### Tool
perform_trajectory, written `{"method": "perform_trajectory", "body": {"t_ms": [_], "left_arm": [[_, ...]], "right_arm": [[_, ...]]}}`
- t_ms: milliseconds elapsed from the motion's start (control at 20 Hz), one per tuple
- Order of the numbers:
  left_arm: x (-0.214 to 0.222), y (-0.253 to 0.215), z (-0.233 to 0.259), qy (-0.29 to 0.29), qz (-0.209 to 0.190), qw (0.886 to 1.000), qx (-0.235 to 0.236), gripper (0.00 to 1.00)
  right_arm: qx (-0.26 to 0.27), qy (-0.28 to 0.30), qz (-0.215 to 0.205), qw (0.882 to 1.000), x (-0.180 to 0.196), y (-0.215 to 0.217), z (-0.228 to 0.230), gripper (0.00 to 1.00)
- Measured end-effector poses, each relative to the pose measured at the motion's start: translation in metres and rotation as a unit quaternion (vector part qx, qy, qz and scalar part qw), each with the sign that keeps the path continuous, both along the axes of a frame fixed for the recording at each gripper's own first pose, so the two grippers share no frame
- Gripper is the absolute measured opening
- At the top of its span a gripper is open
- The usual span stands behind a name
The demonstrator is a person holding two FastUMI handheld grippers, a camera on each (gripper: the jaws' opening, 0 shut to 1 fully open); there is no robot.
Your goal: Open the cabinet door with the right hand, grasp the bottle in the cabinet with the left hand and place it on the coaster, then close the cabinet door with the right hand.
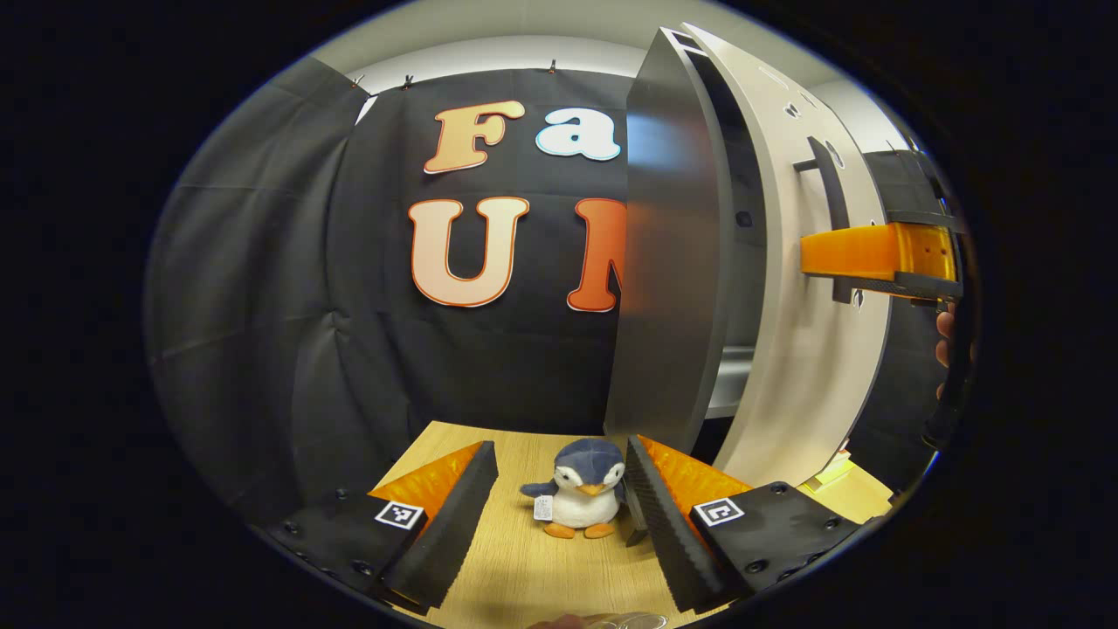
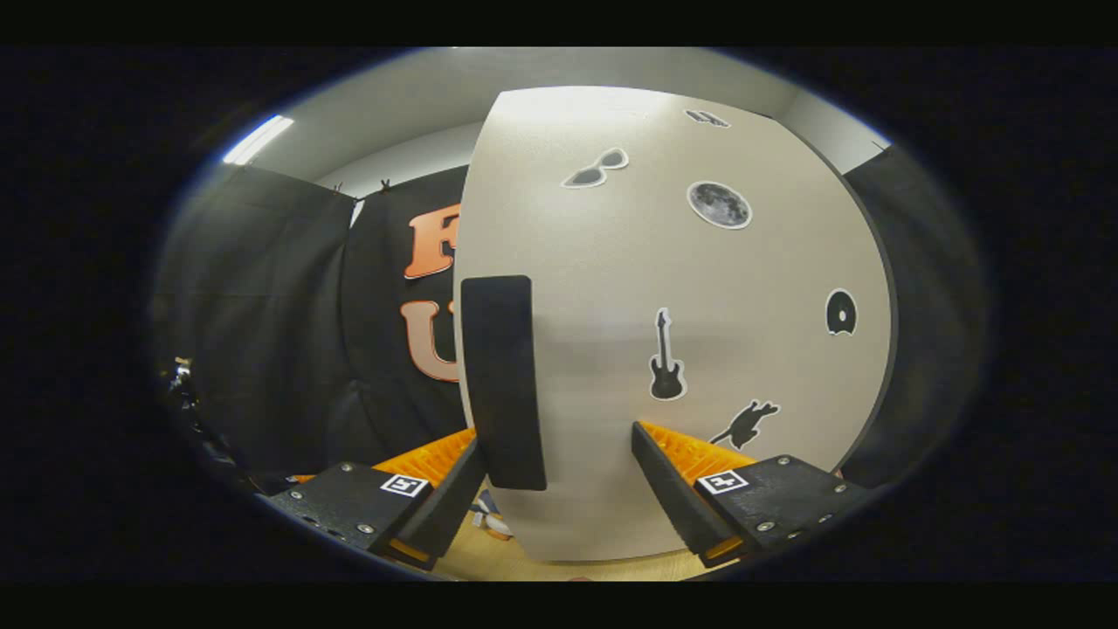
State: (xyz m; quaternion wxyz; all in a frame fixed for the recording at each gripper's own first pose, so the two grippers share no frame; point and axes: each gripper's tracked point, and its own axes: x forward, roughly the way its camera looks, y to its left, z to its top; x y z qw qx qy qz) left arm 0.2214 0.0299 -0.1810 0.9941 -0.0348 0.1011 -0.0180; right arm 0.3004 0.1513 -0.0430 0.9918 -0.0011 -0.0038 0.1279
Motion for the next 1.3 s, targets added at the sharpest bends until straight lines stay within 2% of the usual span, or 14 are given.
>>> {"method": "perform_trajectory", "body": {"t_ms": [450, 500, 700, 800, 1000, 1150, 1200, 1300], "left_arm": [[0.003, 0.007, 0.001, 0.003, -0.005, 1.0, -0.007, 0.96], [0.003, 0.007, 0.0, 0.004, -0.005, 1.0, -0.009, 0.97], [0.0, 0.004, -0.004, 0.012, -0.008, 1.0, -0.016, 0.96], [-0.003, -0.001, -0.003, 0.013, -0.014, 1.0, -0.02, 0.97], [-0.015, -0.017, 0.009, 0.001, -0.026, 0.999, -0.022, 0.99], [-0.026, -0.035, 0.021, -0.007, -0.038, 0.999, -0.014, 0.96], [-0.031, -0.041, 0.028, -0.012, -0.042, 0.999, -0.013, 0.92], [-0.044, -0.052, 0.039, -0.022, -0.047, 0.999, -0.008, 0.92]], "right_arm": [[-0.001, -0.009, -0.044, 0.999, 0.006, 0.001, -0.001, 0.97], [-0.001, -0.01, -0.047, 0.999, 0.007, 0.001, 0.0, 1.0], [0.003, -0.004, -0.045, 0.999, 0.01, 0.001, -0.002, 0.97], [0.009, 0.016, -0.032, 0.999, 0.006, 0.005, -0.01, 0.97], [0.026, 0.002, -0.021, 0.999, -0.023, 0.0, -0.001, 0.97], [0.026, -0.01, -0.027, 0.999, -0.054, -0.016, 0.008, 1.0], [0.026, -0.011, -0.029, 0.999, -0.064, -0.022, 0.01, 0.97], [0.031, -0.013, -0.034, 0.999, -0.085, -0.036, 0.015, 0.97]]}}
